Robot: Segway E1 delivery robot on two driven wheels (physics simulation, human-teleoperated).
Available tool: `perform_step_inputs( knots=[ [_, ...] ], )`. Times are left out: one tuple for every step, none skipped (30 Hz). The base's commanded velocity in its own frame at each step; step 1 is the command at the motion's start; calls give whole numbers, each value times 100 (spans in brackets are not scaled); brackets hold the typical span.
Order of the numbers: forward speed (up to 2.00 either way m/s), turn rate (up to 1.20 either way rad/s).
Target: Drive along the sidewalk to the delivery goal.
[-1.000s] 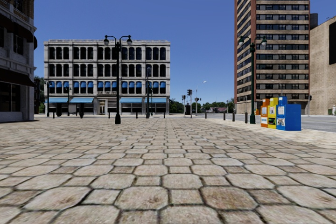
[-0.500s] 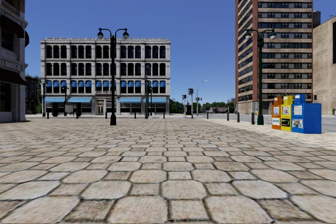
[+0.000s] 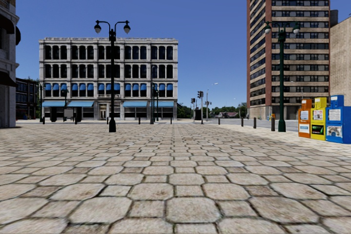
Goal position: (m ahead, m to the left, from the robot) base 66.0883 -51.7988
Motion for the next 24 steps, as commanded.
perform_step_inputs(
  knots=[
    [200,0],
    [200,0],
    [200,0],
    [200,0],
    [200,0],
    [200,0],
    [200,0],
    [200,0],
    [200,0],
    [200,0],
    [200,0],
    [200,0],
    [200,0],
    [200,0],
    [200,0],
    [200,0],
    [200,0],
    [200,0],
    [200,0],
    [200,0],
    [200,0],
    [200,0],
    [200,0],
    [200,0]
  ],
)
